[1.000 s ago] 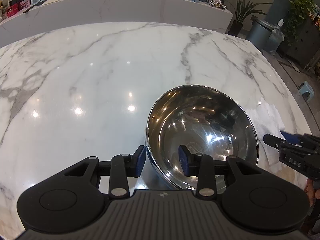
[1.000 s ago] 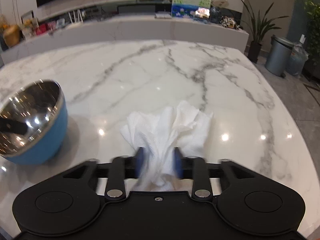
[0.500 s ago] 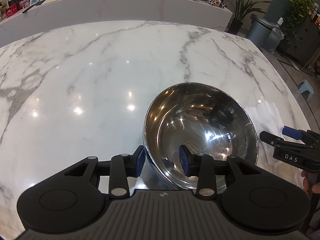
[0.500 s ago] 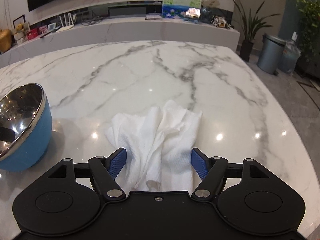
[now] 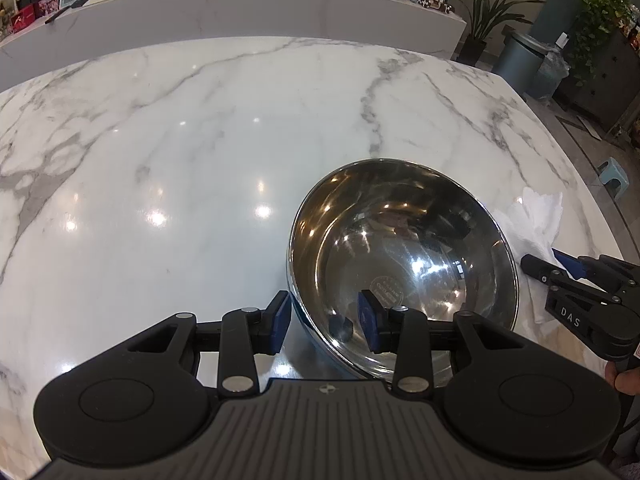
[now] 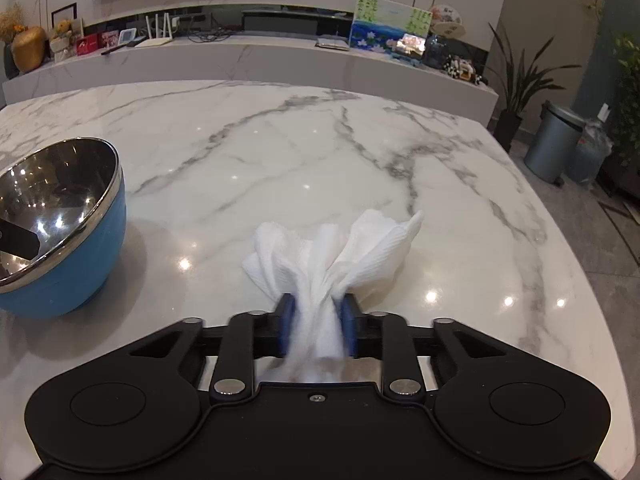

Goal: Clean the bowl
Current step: 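Tilt the bowl up with the left gripper while the right gripper wipes its blue underside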

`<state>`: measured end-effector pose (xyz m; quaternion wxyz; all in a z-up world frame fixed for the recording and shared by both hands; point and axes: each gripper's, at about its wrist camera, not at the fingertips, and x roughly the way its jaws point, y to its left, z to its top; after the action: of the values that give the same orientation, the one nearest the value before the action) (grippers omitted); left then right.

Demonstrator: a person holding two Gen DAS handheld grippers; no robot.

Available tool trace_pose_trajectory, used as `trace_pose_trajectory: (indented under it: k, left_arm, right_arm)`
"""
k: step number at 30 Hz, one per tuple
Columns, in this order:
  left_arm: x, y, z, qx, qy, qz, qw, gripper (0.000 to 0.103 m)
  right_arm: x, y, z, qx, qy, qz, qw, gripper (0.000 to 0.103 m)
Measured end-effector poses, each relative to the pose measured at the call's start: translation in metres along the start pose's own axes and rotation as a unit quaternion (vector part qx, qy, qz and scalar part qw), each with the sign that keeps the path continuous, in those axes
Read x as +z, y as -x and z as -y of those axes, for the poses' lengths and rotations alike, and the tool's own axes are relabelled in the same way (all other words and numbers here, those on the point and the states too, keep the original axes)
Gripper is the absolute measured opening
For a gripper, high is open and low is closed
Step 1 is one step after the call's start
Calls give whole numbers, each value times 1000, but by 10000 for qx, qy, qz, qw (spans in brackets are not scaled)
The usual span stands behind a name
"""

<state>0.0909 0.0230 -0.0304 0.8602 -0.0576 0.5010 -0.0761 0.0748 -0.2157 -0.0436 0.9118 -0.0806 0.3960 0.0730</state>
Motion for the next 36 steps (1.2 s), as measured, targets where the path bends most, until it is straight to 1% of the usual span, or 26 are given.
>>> trace_pose_trajectory:
  k: [2,6,8,13,16,18,21,29,36]
  left_arm:
    - [0,0,0,7,-5,6,10000,35]
    - [-1,0,1,27,-4,10,10000,35]
    - [0,0,1,24,23,7,10000,35]
    - [-1,1,-1,12,55,28,10000,35]
    - [-1,2,-1,17,37,44,10000,34]
    - [-1,2,-1,-23,12,23,10000,28]
    - [-2,1,0,18,-22,30,10000,26]
    - [-1,-1,2,91,-94,12,9999,25]
    - [-2,-3,2,85,-105,-18,9999,25]
  right_arm:
    - [1,4,0,69,-50,61,9999,18]
    - [11,27,-10,254,44,479,9985,18]
    - [14,37,-17,317,99,611,9976,18]
    - [14,52,-41,414,431,740,9955,18]
    - [12,55,-52,505,567,757,9942,18]
    - [11,56,-57,568,640,752,9935,18]
    - [9,57,-64,627,762,741,9924,18]
    - [6,54,-74,678,1004,635,9906,18]
    - [-4,49,-81,745,1113,415,9901,18]
